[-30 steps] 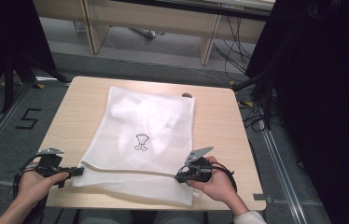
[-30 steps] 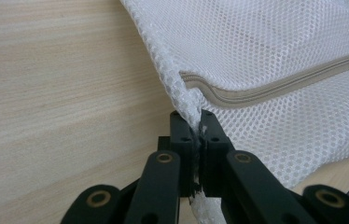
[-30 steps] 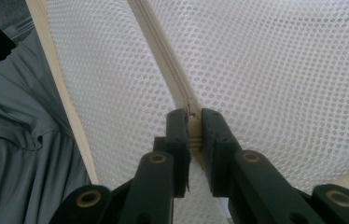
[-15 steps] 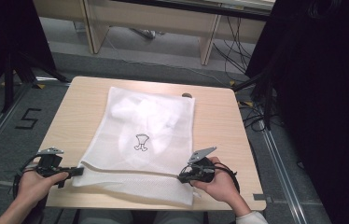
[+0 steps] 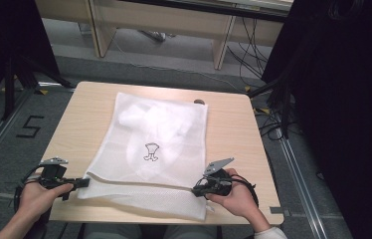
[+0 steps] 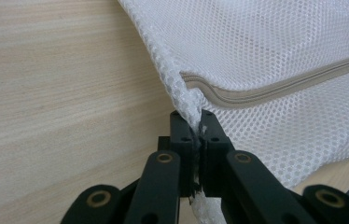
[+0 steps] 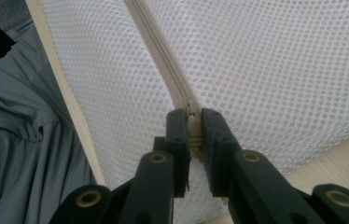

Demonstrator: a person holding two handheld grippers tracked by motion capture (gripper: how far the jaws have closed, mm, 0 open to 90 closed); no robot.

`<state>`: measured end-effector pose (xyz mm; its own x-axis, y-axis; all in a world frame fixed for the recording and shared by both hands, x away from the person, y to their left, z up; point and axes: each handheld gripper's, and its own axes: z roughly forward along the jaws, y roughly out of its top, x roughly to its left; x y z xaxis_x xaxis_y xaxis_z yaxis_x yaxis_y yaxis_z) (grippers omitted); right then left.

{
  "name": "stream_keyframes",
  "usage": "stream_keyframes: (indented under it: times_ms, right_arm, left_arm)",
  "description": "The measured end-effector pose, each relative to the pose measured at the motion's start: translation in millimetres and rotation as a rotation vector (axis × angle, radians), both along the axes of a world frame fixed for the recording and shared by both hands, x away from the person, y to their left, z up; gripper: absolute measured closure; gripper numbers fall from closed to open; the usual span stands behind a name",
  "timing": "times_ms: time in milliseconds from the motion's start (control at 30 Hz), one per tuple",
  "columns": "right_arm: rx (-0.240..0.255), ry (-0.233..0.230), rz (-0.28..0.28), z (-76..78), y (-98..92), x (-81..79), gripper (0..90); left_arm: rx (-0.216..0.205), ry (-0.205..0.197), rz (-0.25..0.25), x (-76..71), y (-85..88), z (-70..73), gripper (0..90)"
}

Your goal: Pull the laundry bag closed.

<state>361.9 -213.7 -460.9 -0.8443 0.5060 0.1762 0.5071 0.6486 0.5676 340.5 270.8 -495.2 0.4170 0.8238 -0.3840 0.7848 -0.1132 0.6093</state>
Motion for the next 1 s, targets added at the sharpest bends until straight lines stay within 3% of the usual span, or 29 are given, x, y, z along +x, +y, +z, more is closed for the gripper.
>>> stream_keyframes:
  times_ms: [33, 267, 300, 333, 400, 467, 567, 667, 700, 733, 767, 800, 833, 867, 900, 933, 967, 1000]
  right_arm:
    - [0.006, 0.022, -0.012, 0.0, 0.7, -1.7, 82.7]
    - [-0.009, 0.014, 0.005, 0.5, -1.7, 0.3, 82.7]
    - [-0.012, 0.012, 0.002, 0.5, -2.5, 0.5, 82.7]
    - [-0.012, 0.012, 0.002, 0.5, -2.5, 0.5, 82.7]
    - [-0.005, 0.013, -0.012, 0.5, -4.7, 0.1, 82.7]
    - [0.001, 0.016, -0.002, 0.6, -5.3, 0.1, 82.7]
    - [0.004, 0.026, 0.002, 1.6, -6.9, 0.3, 82.7]
    - [0.003, 0.032, -0.007, 1.4, -7.8, -0.1, 82.7]
    - [0.015, 0.053, -0.019, 0.4, -8.2, -1.3, 82.6]
    - [0.009, 0.037, -0.01, 0.4, -9.7, 0.2, 82.6]
    - [0.008, 0.033, -0.002, 0.3, -10.1, 0.5, 82.7]
    - [0.008, 0.033, -0.002, 0.3, -10.1, 0.5, 82.7]
    - [0.007, 0.037, 0.004, 0.4, -10.7, 0.7, 82.7]
    - [0.007, 0.037, 0.004, 0.4, -10.7, 0.7, 82.7]
    - [-0.041, 0.037, 0.0, -0.1, -13.5, 0.4, 82.7]
    - [-0.041, 0.037, 0.0, -0.1, -13.5, 0.4, 82.7]
    - [-0.008, 0.066, -0.02, -2.4, -20.0, -0.3, 82.6]
    - [-0.025, 0.054, -0.013, -2.5, -21.8, 0.0, 82.7]
  left_arm:
    - [-0.003, 0.0, 0.003, 0.0, -0.3, -0.1, 85.9]
    - [0.012, 0.004, -0.018, 0.0, 1.7, 0.7, 85.9]
    - [-0.014, 0.002, 0.005, -0.2, -0.2, -0.1, 85.9]
    - [-0.014, 0.002, 0.005, -0.2, -0.2, -0.1, 85.9]
    - [0.008, 0.007, -0.024, 0.1, 1.9, 0.7, 85.9]
    - [-0.006, 0.002, 0.007, 0.2, -0.5, -0.2, 85.9]
    - [-0.024, 0.003, 0.008, -0.1, -1.0, -0.1, 85.9]
    - [0.011, 0.008, -0.024, 0.4, 2.2, 0.8, 86.1]
    - [-0.014, -0.006, 0.006, 0.0, -0.7, -0.6, 86.0]
    - [0.005, 0.008, -0.026, 0.2, 1.3, 0.9, 86.0]
    - [-0.021, 0.001, 0.005, 0.0, -1.9, 0.1, 86.0]
    - [-0.021, 0.001, 0.005, 0.0, -1.9, 0.1, 86.1]
    - [0.012, -0.002, 0.004, 0.6, 0.1, 0.0, 86.1]
    - [0.012, -0.002, 0.004, 0.6, 0.1, 0.0, 86.2]
    - [0.041, -0.003, 0.002, 1.0, 5.8, 0.9, 86.2]
    - [0.041, -0.003, 0.002, 1.0, 5.8, 0.9, 86.2]
    - [0.015, 0.018, -0.018, 1.1, 3.7, -1.1, 86.0]
    - [0.019, 0.016, -0.017, 0.9, 0.2, -1.5, 86.0]
